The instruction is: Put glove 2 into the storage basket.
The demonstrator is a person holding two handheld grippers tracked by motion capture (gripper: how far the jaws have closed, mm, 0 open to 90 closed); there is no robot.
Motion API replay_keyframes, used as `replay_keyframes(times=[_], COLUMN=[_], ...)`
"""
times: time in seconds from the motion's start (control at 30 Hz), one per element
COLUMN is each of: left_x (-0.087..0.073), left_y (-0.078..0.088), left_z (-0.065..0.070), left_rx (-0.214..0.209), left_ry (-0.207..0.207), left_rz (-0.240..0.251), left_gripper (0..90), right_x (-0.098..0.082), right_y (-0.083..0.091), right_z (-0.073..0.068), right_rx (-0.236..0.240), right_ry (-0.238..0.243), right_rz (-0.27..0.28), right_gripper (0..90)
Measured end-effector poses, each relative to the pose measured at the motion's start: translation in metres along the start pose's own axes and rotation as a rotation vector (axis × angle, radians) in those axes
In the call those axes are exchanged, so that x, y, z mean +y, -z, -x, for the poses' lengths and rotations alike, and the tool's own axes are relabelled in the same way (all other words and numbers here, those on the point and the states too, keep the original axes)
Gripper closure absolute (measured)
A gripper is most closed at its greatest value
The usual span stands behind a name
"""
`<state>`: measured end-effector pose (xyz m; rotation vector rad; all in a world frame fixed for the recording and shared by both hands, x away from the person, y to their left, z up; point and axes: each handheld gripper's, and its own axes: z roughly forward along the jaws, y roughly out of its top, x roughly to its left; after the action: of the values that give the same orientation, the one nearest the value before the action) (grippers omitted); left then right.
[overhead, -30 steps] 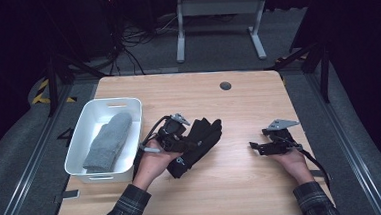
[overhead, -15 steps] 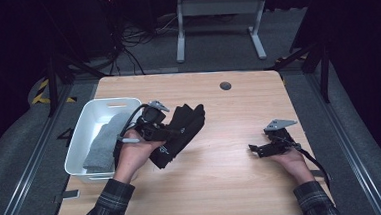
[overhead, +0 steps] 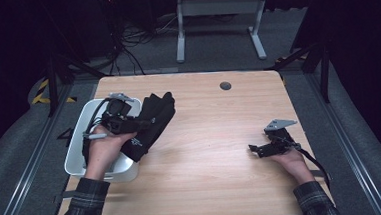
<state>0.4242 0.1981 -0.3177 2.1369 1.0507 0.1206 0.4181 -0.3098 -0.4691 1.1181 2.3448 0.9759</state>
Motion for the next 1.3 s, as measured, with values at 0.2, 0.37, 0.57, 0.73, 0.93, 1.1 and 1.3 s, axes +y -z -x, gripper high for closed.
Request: replay_keyframes(times=[0.2, 0.37, 0.57, 0.73, 0.93, 1.1, 1.3], left_x=[-0.015, -0.029, -0.046, -0.055, -0.064, -0.064, -0.064], left_y=[0.018, 0.031, 0.038, 0.034, 0.023, 0.017, 0.011], left_z=[-0.021, -0.04, -0.061, -0.075, -0.087, -0.092, -0.095], left_rx=[0.058, 0.1, 0.129, 0.123, 0.108, 0.101, 0.166], left_ry=[0.053, 0.107, 0.177, 0.218, 0.252, 0.239, 0.237], left_rz=[0.002, 0.006, 0.012, -0.002, -0.022, -0.052, -0.077], left_gripper=[71.4, 71.4, 71.3, 71.2, 70.6, 66.9, 46.9], right_x=[0.0, 0.0, 0.0, 0.0, 0.0, 0.0, 0.0], right_y=[0.0, 0.0, 0.0, 0.0, 0.0, 0.0, 0.0], right_z=[0.0, 0.0, 0.0, 0.0, 0.0, 0.0, 0.0], right_rx=[0.0, 0.0, 0.0, -0.001, -0.001, -0.001, -0.001], right_ry=[0.0, 0.0, 0.0, -0.001, -0.001, -0.001, -0.002], right_rz=[0.0, 0.0, 0.0, 0.0, 0.0, 0.0, 0.0], right_gripper=[4.5, 4.5, 4.5, 4.5, 4.5, 4.5, 4.4])
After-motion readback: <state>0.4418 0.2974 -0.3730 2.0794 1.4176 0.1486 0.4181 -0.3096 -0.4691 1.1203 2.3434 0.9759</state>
